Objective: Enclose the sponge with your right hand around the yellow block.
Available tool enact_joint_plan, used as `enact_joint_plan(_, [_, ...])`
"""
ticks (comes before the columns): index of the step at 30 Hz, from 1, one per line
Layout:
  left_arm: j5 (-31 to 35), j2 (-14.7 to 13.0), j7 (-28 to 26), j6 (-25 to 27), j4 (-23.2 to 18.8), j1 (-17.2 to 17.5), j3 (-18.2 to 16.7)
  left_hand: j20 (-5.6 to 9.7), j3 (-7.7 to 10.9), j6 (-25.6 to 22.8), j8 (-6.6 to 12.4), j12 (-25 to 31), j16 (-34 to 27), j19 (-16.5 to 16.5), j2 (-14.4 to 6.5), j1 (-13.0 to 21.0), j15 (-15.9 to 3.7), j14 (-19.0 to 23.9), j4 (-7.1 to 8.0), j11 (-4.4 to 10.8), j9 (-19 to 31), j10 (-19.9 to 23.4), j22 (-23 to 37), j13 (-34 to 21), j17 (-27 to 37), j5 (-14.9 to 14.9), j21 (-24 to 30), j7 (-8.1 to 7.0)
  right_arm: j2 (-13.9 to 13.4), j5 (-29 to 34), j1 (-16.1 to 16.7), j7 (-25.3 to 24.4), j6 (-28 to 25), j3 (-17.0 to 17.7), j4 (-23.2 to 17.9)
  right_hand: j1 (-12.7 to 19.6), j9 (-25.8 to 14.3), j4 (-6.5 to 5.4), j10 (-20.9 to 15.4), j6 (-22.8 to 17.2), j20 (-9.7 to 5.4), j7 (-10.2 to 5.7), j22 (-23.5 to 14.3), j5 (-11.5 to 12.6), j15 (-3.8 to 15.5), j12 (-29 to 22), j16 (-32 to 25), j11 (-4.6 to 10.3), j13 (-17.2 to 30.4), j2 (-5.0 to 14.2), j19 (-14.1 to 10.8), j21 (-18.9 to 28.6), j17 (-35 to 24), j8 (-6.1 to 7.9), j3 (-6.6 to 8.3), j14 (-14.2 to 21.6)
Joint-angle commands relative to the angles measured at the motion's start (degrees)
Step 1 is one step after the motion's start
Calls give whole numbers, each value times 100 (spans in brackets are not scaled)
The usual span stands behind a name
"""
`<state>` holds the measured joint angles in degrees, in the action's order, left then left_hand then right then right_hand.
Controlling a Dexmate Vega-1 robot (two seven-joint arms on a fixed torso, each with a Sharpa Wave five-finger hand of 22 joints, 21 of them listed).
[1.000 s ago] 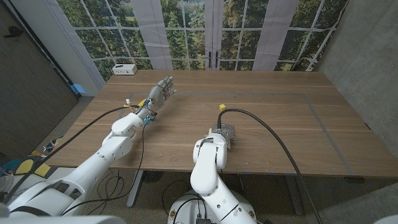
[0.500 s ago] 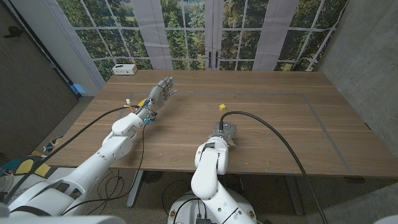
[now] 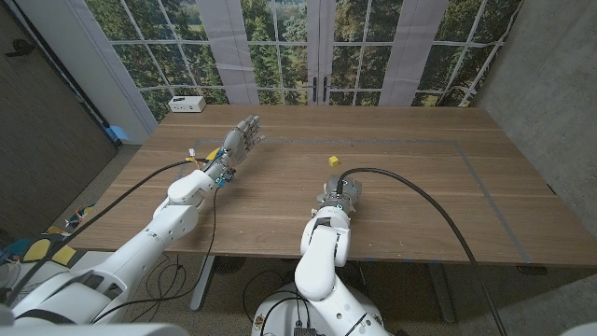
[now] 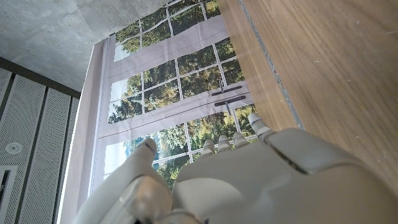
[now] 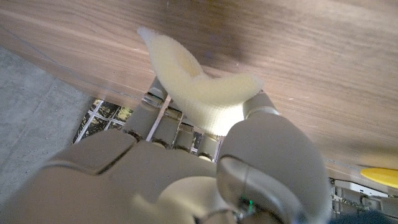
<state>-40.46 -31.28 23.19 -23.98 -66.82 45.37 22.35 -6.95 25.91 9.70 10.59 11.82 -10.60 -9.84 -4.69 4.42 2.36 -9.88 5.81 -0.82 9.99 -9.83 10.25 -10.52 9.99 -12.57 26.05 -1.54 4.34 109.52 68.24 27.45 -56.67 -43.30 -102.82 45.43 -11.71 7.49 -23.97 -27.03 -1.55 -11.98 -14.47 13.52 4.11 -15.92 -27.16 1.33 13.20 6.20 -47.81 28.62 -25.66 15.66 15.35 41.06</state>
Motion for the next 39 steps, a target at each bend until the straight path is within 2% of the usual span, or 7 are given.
enact_joint_plan(1, [-11, 19, -58, -12, 22, 14, -29, -31, -28, 309, -10, -28, 9, -191, 8, 58, 31, -871, -13, -17, 11, -836, 32, -16, 14, -25, -5, -22, -191, -373, -302, -740, -16, -50, -124, -1, 2, -6, -27, -49, -57, 31, -60, 2, 405, -2, 2, -16, 26, -8, -2, 80, -19, -27, -24, -11])
enact_joint_plan(9, [-1, 23, -98, -9, 15, 15, -34, -27, -28, 305, -8, -26, 6, -183, 4, 64, 24, -865, -17, -13, 11, -834, 32, -16, 13, -25, -14, -23, -344, -999, -656, -1166, 5, -105, -12, -17, 9, -38, 28, -36, -105, 68, -171, 14, 404, 48, 76, -39, 26, -8, 10, 206, -10, -79, -61, -80])
enact_joint_plan(11, [-5, 31, -92, -20, 30, 8, -36, -29, -29, 307, -9, -25, 7, -182, 3, 65, 22, -867, -18, -14, 11, -832, 32, -15, 13, -25, -17, -30, -333, -1030, -795, -1020, -49, -134, 37, -21, 9, -45, 25, -34, -107, 70, -182, 15, 401, 49, 82, -38, 27, -4, 12, 218, -10, -85, -65, -85])
enact_joint_plan(13, [-4, 35, -140, -17, 7, 24, -46, -29, -29, 305, -8, -26, 7, -183, 3, 66, 21, -866, -19, -16, 11, -834, 32, -15, 13, -25, -21, -29, -405, -1274, -876, -1308, -39, -178, 68, -16, 11, -48, 15, 3, -101, 74, -212, 19, 387, 53, 93, -37, 27, 2, 5, 257, -9, -112, -69, -82])
enact_joint_plan(26, [-16, 51, -184, -31, 60, 19, -74, -27, -32, 310, -10, -24, 8, -172, -2, 72, 19, -869, -24, -18, 11, -833, 33, -15, 12, -25, -36, -30, -672, -1860, -1753, -1208, -225, -543, 492, -12, 15, -65, -43, -84, -93, 95, -336, 34, 382, 61, 149, -5, 29, -4, 38, 403, 7, -129, -103, -66])
enact_joint_plan(27, [-11, 47, -194, -31, 60, 21, -75, -28, -32, 309, -9, -24, 8, -175, -2, 73, 20, -869, -24, -18, 11, -833, 33, -15, 12, -25, -38, -28, -684, -1850, -1828, -1144, -267, -582, 543, -9, 15, -68, -65, -90, -92, 102, -352, 36, 386, 57, 152, -44, 29, 1, 32, 427, 7, -134, -105, -54])
enact_joint_plan(39, [-6, 42, -305, 21, 58, 9, -104, -29, -36, 316, -12, -22, 7, -171, -5, 76, 26, -870, -27, -20, 11, -830, 34, -15, 13, -24, -56, -30, -1058, -2480, -2441, -1001, -334, -869, 663, 20, 16, -72, -108, -121, -106, 105, -448, 48, 394, 68, 173, -28, 30, 22, 52, 555, 6, -166, -117, 5])
